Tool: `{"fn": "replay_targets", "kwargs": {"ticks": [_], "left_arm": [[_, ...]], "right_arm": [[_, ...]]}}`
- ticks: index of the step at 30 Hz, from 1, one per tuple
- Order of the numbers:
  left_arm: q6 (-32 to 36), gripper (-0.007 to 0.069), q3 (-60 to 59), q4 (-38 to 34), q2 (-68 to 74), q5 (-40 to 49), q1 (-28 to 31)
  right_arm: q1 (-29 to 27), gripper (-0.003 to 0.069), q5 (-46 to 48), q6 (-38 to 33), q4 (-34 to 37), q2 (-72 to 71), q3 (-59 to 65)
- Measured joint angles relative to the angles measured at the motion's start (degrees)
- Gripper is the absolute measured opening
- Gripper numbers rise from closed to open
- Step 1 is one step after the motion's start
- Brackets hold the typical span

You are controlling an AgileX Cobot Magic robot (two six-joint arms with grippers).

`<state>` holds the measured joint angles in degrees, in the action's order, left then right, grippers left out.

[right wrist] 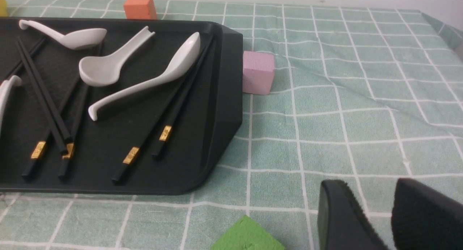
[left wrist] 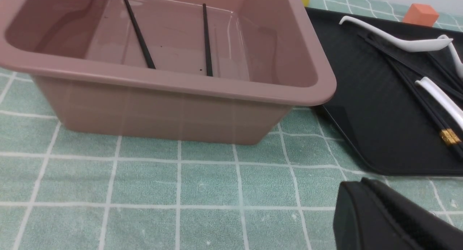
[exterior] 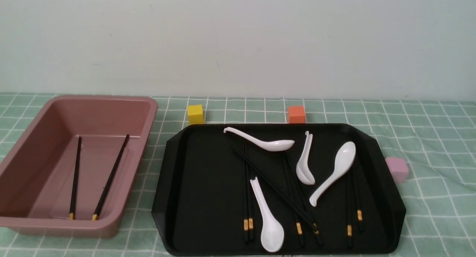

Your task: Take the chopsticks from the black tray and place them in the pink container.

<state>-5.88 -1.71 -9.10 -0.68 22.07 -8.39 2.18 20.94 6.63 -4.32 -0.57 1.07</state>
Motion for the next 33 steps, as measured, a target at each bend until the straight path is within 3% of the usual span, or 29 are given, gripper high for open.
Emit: {"fn": "replay_targets", "kwargs": {"ticks": [33], "left_arm": [[0.0,0.0016,0.0,0.0,0.0,-0.02,2.22]], "right_arm": [[0.0,0.024,0.0,0.0,0.0,0.0,0.0]]}}
